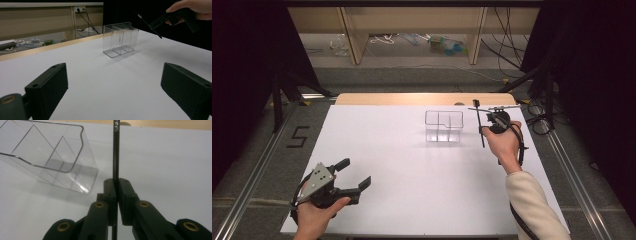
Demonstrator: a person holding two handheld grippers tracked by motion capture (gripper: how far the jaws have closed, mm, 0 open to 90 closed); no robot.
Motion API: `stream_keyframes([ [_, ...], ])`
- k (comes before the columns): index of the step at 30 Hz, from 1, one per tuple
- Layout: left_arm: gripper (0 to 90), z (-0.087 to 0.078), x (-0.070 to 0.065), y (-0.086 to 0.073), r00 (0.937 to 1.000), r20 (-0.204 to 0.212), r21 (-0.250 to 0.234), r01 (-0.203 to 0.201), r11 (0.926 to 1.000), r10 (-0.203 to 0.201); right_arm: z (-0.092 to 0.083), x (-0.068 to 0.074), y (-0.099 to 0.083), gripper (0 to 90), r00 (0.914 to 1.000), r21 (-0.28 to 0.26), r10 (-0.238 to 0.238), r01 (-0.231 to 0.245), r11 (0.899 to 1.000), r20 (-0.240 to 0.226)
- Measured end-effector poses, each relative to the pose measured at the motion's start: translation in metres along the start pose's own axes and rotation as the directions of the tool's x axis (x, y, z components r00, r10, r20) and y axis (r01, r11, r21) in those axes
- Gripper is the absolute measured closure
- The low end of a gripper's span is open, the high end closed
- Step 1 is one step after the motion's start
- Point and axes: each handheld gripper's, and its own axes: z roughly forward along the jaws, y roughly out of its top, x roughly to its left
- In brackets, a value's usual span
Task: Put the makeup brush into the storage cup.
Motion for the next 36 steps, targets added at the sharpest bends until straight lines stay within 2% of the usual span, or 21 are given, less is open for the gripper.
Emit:
stream_keyframes([
  [2,7.1,-0.0001,0.0001,0.0,1.0,0.0,-0.001,0.001,1.0,-0.001,-0.0004,0.001,-0.0004,85.7,0.9999,-0.008,0.011,-0.011,1.0,-0.003],
  [5,7.1,-0.0002,0.0,0.0,1.0,-0.001,-0.002,0.001,1.0,-0.001,-0.0016,0.0001,0.0006,85.7,1.0,-0.022,-0.008,0.008,1.0,-0.006],
  [9,7.1,-0.0003,-0.0001,-0.0001,1.0,-0.001,-0.001,0.0,1.0,0.0,-0.002,0.0012,0.001,85.7,1.0,-0.033,-0.003,0.003,0.999,0.0],
  [10,7.1,-0.0004,-0.0001,-0.0001,1.0,-0.002,-0.002,0.001,1.0,-0.001,-0.003,0.0024,0.0014,85.8,0.9998,-0.021,0.001,-0.001,1.0,0.019],
  [14,7.1,-0.0005,0.0,-0.0002,1.0,-0.002,0.0,0.0,1.0,0.0,-0.0038,0.0031,0.0016,85.8,0.9999,-0.032,0.004,-0.003,0.999,0.016],
  [15,7.1,-0.0005,0.0001,-0.0002,1.0,-0.002,0.0,-0.001,1.0,0.001,-0.0036,0.0017,0.0015,85.8,0.9999,-0.047,-0.006,0.006,0.999,-0.01],
  [17,7.1,-0.0005,0.0,-0.0003,1.0,-0.002,0.001,0.001,1.0,-0.001,-0.0039,0.0012,0.0014,85.7,0.9998,-0.054,-0.009,0.008,0.998,-0.018],
  [25,7.2,-0.0006,0.0,-0.0003,1.0,-0.003,0.001,-0.002,1.0,0.002,-0.0056,0.0017,0.0021,85.8,0.9997,-0.075,-0.018,0.017,0.997,-0.017],
  [27,7.2,-0.0007,0.0,-0.0002,1.0,-0.003,0.002,-0.002,1.0,0.002,-0.0058,0.003,0.0021,85.8,0.9998,-0.078,-0.002,0.0,0.997,-0.02],
  [33,7.2,-0.0006,-0.0001,-0.0004,1.0,-0.003,0.004,0.002,1.0,-0.001,-0.0059,0.0034,0.0022,85.7,0.9998,-0.086,-0.002,0.0,0.996,-0.021],
  [35,7.2,-0.0006,-0.0001,-0.0004,1.0,-0.003,0.003,0.003,1.0,-0.003,-0.0068,0.0015,0.0022,85.7,0.9993,-0.085,-0.029,0.027,0.996,-0.021],
  [36,7.2,-0.0006,-0.0001,-0.0004,1.0,-0.003,0.002,0.004,1.0,-0.004,-0.0063,0.002,0.0025,85.8,0.9995,-0.093,-0.024,0.022,0.995,-0.022],
])
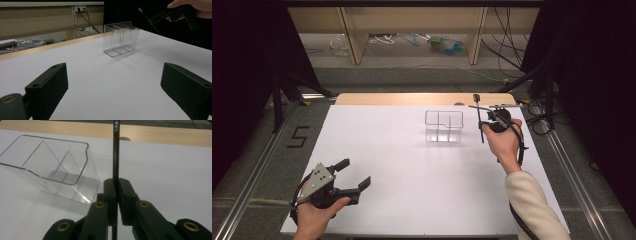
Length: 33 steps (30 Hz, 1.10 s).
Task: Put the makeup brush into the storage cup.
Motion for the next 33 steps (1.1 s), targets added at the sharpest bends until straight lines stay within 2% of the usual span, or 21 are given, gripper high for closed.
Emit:
stream_keyframes([
  [9,7.2,-0.0001,-0.0001,0.0,1.0,-0.001,0.001,-0.002,1.0,0.002,-0.0016,0.001,0.0007,85.8,1.0,-0.022,0.004,-0.004,1.0,0.0],
  [10,7.2,-0.0001,-0.0001,0.0,1.0,-0.001,0.001,-0.002,1.0,0.002,-0.0014,0.0003,0.0008,85.7,1.0,-0.029,-0.006,0.006,1.0,-0.002],
  [11,7.3,-0.0001,0.0,0.0,1.0,0.0,0.001,-0.002,1.0,0.002,-0.0005,-0.0017,0.0014,85.8,0.9993,-0.053,-0.038,0.038,0.998,-0.002],
  [16,7.3,-0.0001,-0.0001,0.0,1.0,-0.001,0.001,-0.001,1.0,0.001,-0.0015,-0.0018,0.0017,85.7,0.9985,-0.064,-0.055,0.055,0.996,-0.001],
  [33,7.4,-0.0001,-0.0001,0.0,1.0,-0.001,0.002,-0.002,1.0,0.002,-0.002,0.0013,0.0025,85.8,0.9981,-0.099,-0.061,0.061,0.993,-0.002],
])
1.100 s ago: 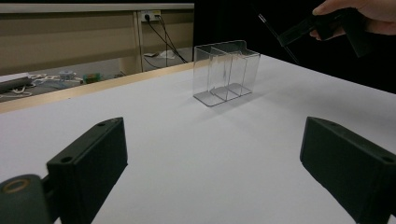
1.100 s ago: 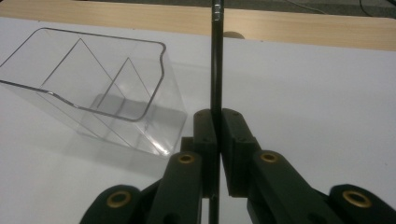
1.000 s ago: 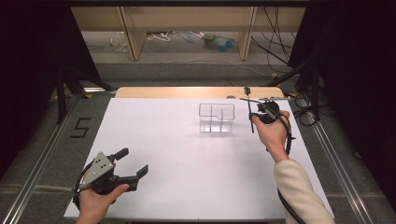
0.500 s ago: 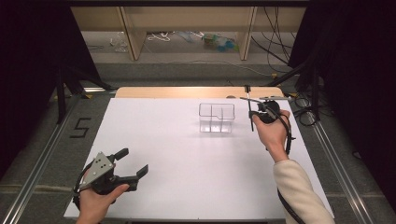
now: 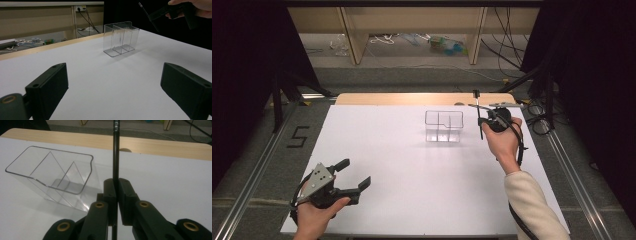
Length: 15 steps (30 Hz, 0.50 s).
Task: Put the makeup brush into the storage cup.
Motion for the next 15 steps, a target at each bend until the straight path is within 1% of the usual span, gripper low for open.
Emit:
stream_keyframes([
  [6,7.4,0.0001,-0.0001,-0.0001,1.0,0.0,0.0,0.002,1.0,-0.002,-0.0014,0.0002,0.0008,85.7,0.9998,-0.013,-0.018,0.018,1.0,0.0],
  [11,7.4,0.0,-0.0002,-0.0001,1.0,0.0,0.001,0.0,1.0,0.0,-0.0016,0.0017,0.0012,85.7,1.0,-0.023,-0.008,0.008,1.0,-0.002],
  [12,7.4,-0.0001,-0.0001,-0.0001,1.0,0.0,0.002,0.001,1.0,-0.001,-0.0022,0.0014,0.0015,85.7,0.9998,-0.029,-0.018,0.018,0.999,-0.002],
  [15,7.4,-0.0001,-0.0001,-0.0002,1.0,-0.001,0.001,-0.001,1.0,0.001,-0.0028,0.0012,0.0022,85.7,0.9997,-0.035,-0.024,0.023,0.999,-0.001],
])
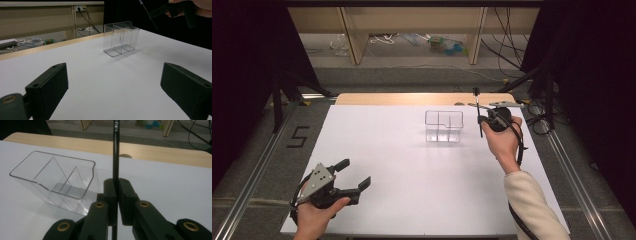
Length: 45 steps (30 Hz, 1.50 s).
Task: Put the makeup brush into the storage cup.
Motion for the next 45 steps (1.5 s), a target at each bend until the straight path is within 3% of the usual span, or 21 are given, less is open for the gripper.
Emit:
stream_keyframes([
  [15,7.4,-0.0004,0.0,-0.0003,1.0,-0.004,-0.001,0.002,1.0,-0.002,0.0,0.0026,0.0012,85.8,1.0,-0.025,-0.008,0.008,1.0,0.001],
  [22,7.5,-0.0004,0.0002,-0.0004,1.0,-0.005,0.001,0.002,1.0,-0.002,-0.0011,0.0036,0.0016,85.7,1.0,-0.011,-0.005,0.005,1.0,0.004],
  [27,7.5,-0.0004,0.0002,-0.0004,1.0,-0.004,0.001,0.003,1.0,-0.003,-0.0005,0.0045,0.002,85.7,0.9999,-0.042,-0.01,0.01,0.999,0.0],
  [35,7.5,-0.0004,0.0002,-0.0005,1.0,-0.005,0.002,0.002,1.0,-0.002,-0.0016,0.0062,0.0029,85.8,0.9999,-0.038,-0.012,0.013,0.999,0.01],
  [45,7.6,-0.0004,0.0002,-0.0005,1.0,-0.005,0.002,0.002,1.0,-0.002,-0.0022,0.0076,0.0038,85.7,0.9997,-0.072,-0.022,0.022,0.997,-0.004],
])
